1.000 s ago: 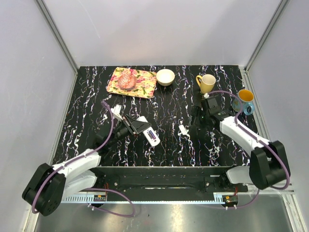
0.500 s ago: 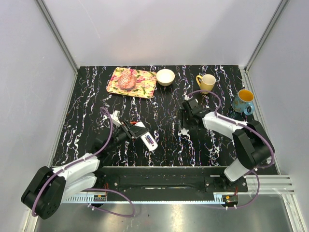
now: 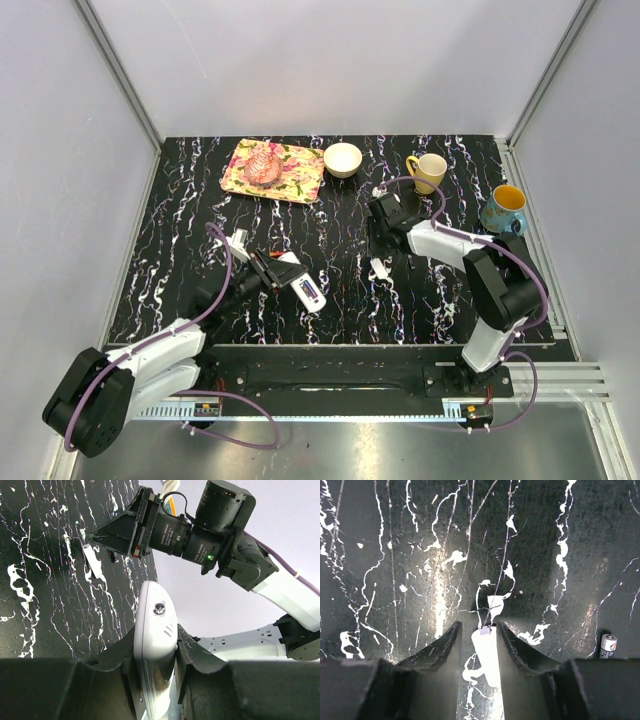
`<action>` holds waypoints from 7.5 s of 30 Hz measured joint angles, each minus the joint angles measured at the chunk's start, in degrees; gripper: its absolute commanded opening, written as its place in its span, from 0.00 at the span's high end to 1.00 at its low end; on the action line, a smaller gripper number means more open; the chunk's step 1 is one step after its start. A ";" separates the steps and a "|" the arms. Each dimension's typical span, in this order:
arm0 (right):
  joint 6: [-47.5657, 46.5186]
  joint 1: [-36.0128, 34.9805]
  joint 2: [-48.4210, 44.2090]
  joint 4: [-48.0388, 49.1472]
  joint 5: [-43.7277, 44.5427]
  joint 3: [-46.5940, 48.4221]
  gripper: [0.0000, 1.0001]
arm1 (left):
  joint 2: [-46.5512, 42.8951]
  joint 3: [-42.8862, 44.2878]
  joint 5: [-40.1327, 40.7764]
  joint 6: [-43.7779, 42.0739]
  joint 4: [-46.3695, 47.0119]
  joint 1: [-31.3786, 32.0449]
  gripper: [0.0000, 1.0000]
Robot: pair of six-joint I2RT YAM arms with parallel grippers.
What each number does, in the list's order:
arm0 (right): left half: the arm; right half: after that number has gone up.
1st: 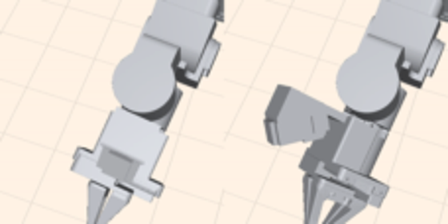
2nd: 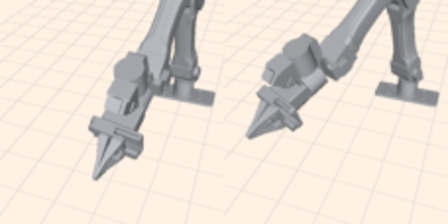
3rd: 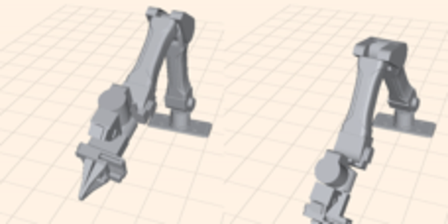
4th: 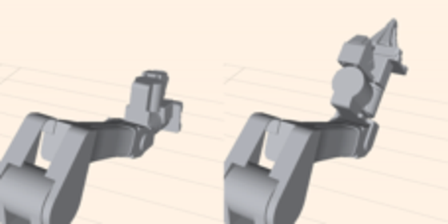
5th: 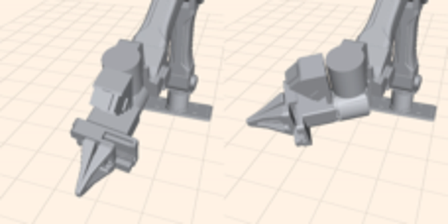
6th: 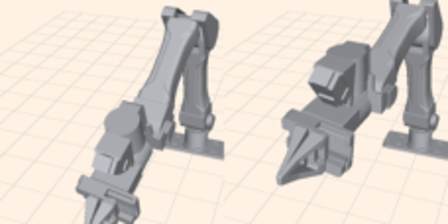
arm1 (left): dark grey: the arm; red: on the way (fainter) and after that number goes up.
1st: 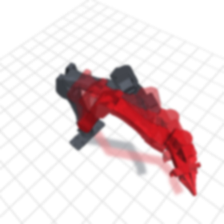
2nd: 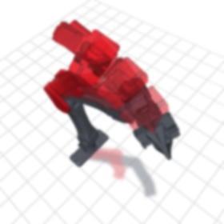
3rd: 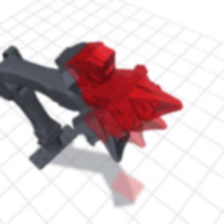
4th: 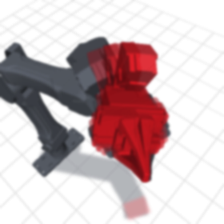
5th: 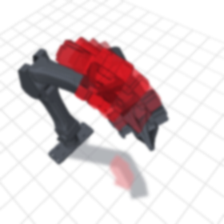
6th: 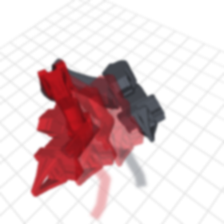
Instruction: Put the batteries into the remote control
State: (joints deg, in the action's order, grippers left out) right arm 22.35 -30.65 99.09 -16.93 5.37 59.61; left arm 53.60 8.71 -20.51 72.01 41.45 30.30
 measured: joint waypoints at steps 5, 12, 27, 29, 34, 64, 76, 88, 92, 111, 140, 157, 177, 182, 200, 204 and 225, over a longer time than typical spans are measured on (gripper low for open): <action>-0.07 -0.07 1.64 -0.15 0.04 0.28 0.61 | 0.00 0.00 0.00 0.00 -0.37 0.00 1.00; -0.61 -0.11 2.29 -0.33 0.07 1.29 0.63 | 0.00 -0.44 0.00 -0.02 -1.09 0.00 1.00; -1.44 -0.11 2.36 -0.79 0.02 1.09 0.66 | 0.68 -0.52 -0.07 -0.02 -0.98 0.00 1.00; -1.55 -0.11 2.36 -0.81 0.00 1.07 0.68 | 1.18 -0.50 -0.22 -0.02 -1.01 0.00 1.00; -1.62 -0.11 2.49 -0.96 -0.02 0.57 0.69 | 1.38 -0.50 -0.26 -0.02 -1.03 0.00 1.00; 0.83 -0.37 0.44 -1.49 -1.88 0.33 0.57 | 1.88 -0.50 -0.48 -0.02 -1.05 0.00 1.00; 2.14 -1.79 -3.21 -2.14 -1.84 -0.66 0.61 | 1.66 -0.50 -0.48 0.00 -0.59 0.00 1.00; 2.36 -3.50 0.79 -2.71 -0.42 0.00 0.64 | 1.60 -0.52 -0.46 0.00 -0.63 0.00 1.00; 2.36 -3.54 0.85 -2.73 -0.04 0.07 0.63 | 1.62 -0.52 -0.46 0.00 -0.61 0.00 1.00; 2.34 -3.61 1.09 -3.87 5.70 0.70 0.55 | 1.62 -0.52 -0.48 -0.02 -0.66 0.00 1.00; 0.28 -3.58 1.51 -4.76 9.60 -0.72 0.57 | 1.62 -0.61 -0.68 0.00 -0.63 0.00 1.00; -0.26 -3.58 4.72 -1.99 4.44 3.13 0.54 | 2.12 -0.87 -0.68 0.02 -0.11 0.00 1.00; -0.74 -3.58 3.78 -2.95 7.06 1.64 0.48 | 2.80 -0.90 -0.68 0.11 0.70 0.00 1.00; -1.11 -3.56 3.98 -2.58 7.21 1.66 0.55 | 2.71 -0.90 -0.68 0.07 0.70 0.00 1.00; -1.51 -3.41 0.48 -8.52 8.66 1.97 1.00 | 2.71 -0.87 -0.79 0.02 0.68 0.00 1.00; -3.32 -4.33 0.55 -17.27 18.67 8.83 1.00 | 2.67 -0.87 -0.85 0.02 0.68 0.00 1.00; 3.74 -17.55 27.06 -50.03 56.92 29.79 0.93 | -8.09 -3.93 -0.85 0.07 -1.36 0.00 1.00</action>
State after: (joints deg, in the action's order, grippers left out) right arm 26.09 -48.21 126.15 -66.96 62.28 89.41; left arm 45.52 4.78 -21.37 72.07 40.10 30.30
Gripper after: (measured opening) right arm 0.345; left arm 0.300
